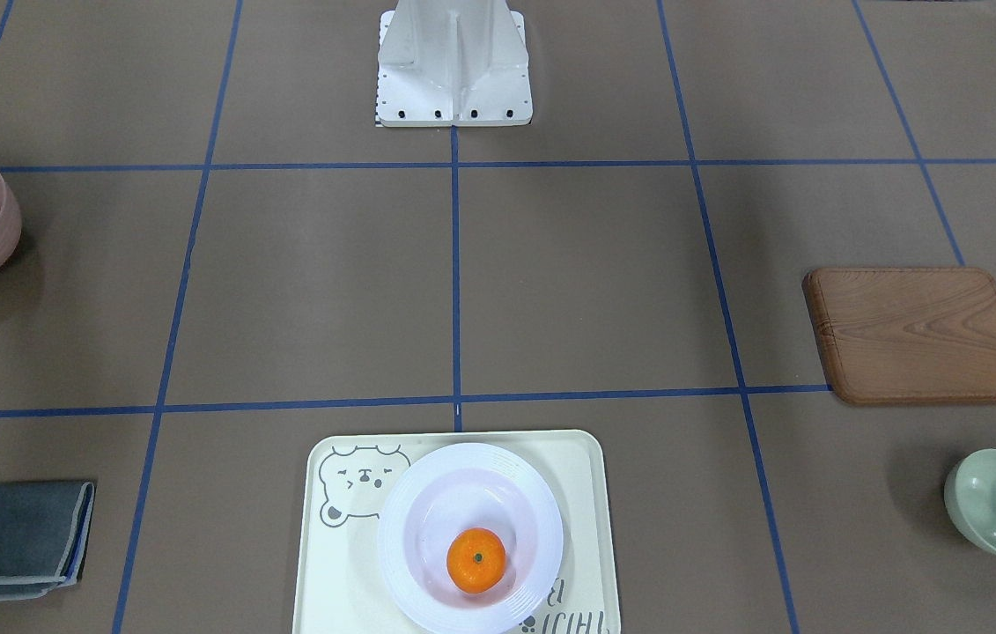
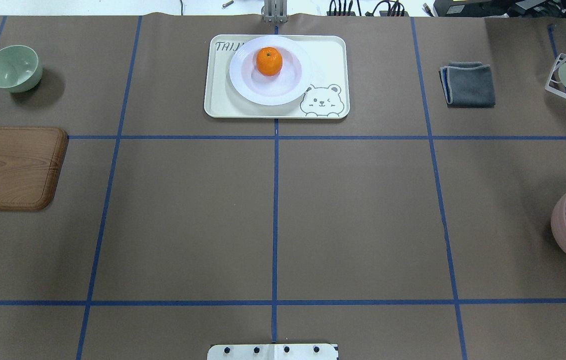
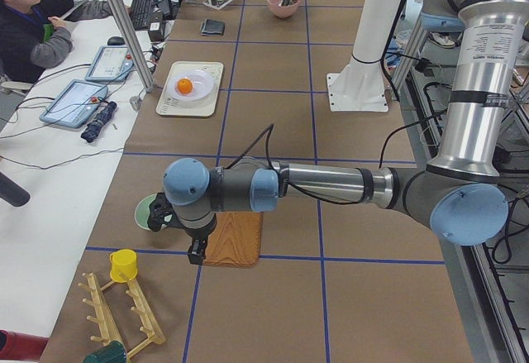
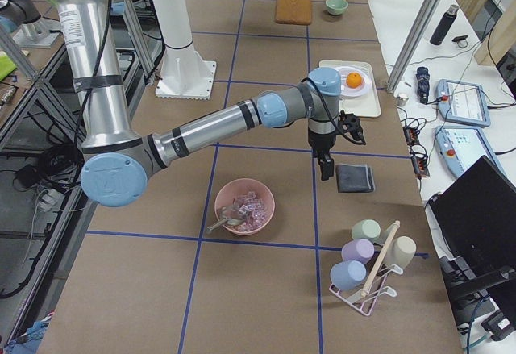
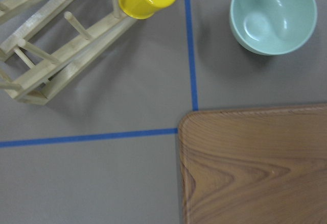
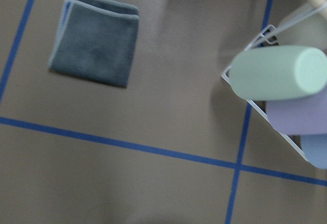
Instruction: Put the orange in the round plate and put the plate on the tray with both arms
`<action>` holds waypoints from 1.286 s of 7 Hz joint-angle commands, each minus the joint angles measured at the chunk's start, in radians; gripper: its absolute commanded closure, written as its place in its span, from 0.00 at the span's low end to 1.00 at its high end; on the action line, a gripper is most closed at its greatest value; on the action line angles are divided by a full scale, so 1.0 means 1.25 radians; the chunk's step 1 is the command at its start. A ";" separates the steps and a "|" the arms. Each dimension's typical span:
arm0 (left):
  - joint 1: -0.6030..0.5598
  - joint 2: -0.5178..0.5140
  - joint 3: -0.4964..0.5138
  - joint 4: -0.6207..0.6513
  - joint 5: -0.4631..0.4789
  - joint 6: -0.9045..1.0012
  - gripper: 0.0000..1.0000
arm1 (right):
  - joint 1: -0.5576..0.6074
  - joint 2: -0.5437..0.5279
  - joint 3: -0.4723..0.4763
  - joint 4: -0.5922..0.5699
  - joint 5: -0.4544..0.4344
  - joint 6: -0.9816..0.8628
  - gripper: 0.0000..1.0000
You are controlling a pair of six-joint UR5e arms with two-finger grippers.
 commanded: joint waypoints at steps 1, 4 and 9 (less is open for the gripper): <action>0.001 0.097 -0.118 0.014 0.000 0.002 0.02 | 0.139 -0.098 -0.028 0.002 0.044 -0.188 0.00; 0.001 0.123 -0.121 0.006 -0.007 0.005 0.02 | 0.189 -0.243 -0.042 0.014 0.050 -0.255 0.00; -0.002 0.128 -0.100 0.008 0.004 0.000 0.02 | 0.189 -0.243 -0.046 0.014 0.072 -0.251 0.00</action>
